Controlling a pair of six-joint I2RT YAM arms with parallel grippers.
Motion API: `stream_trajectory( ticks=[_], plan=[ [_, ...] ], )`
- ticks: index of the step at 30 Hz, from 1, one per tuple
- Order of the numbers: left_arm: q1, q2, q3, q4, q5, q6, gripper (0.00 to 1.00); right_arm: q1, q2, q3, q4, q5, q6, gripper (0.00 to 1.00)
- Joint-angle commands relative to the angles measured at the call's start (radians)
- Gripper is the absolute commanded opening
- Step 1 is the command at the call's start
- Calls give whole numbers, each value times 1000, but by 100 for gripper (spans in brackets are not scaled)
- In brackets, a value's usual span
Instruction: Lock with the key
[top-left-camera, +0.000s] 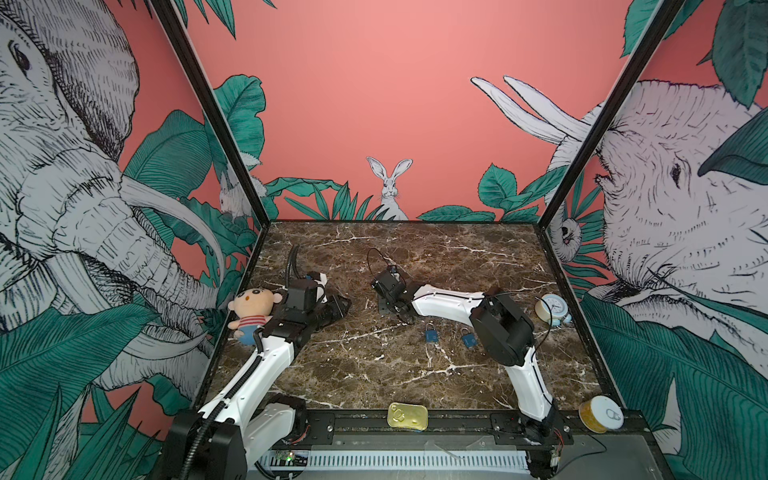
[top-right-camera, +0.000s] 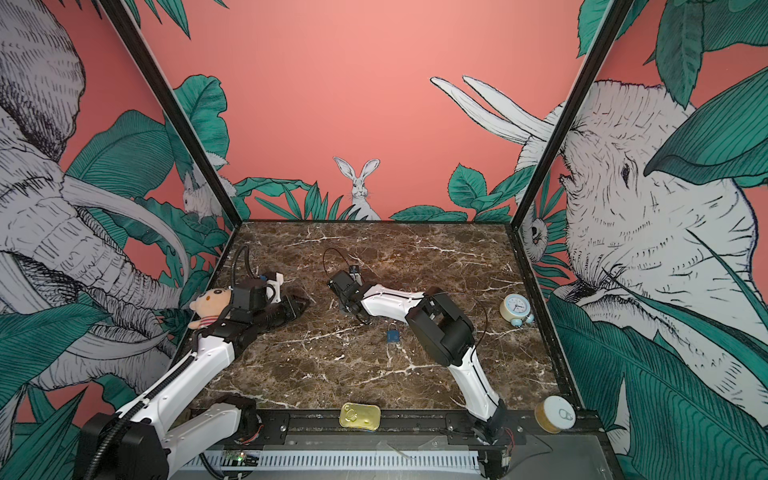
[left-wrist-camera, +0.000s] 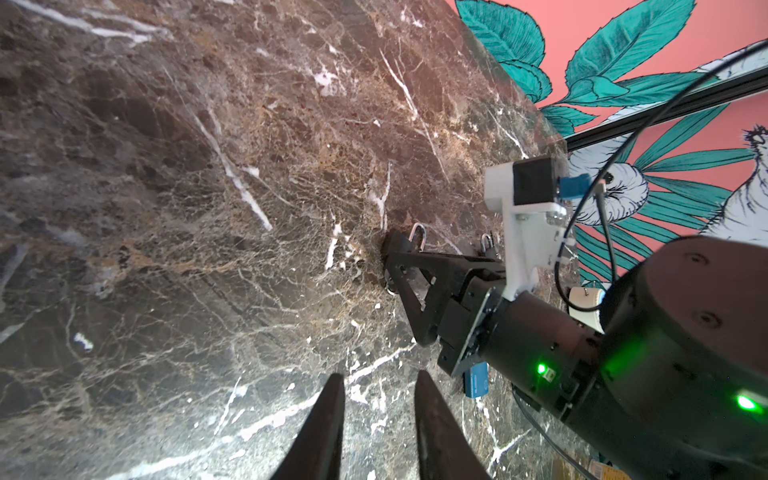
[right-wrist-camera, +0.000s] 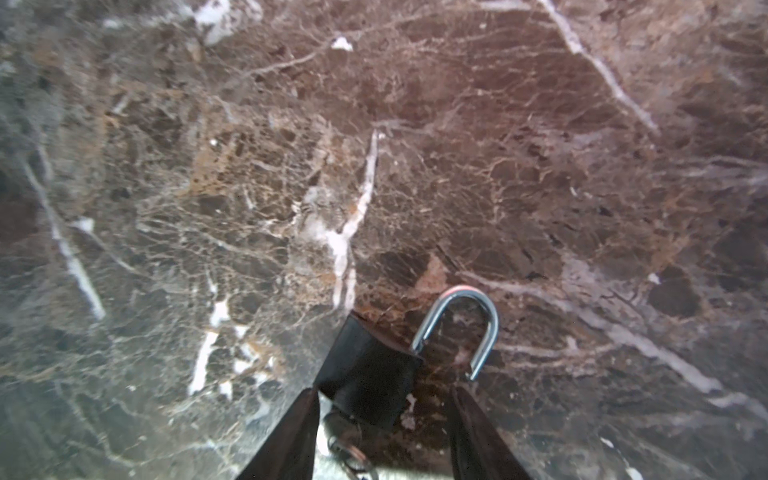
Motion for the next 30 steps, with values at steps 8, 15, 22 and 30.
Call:
stream_trajectory(
  ticks=[8,15,22,30],
  plan=[
    [14,-10,-18,36,27,-5,32,10,68,92,-73,34,27,45],
    [19,-6,-22,44,30,-10,32,9,94,127,-134,42,18,46],
    [20,-12,-27,49,29,-14,32,-1,55,83,-186,72,6,44],
    [22,-6,-37,71,32,-27,32,-14,-41,-24,-175,72,-4,43]
  ],
)
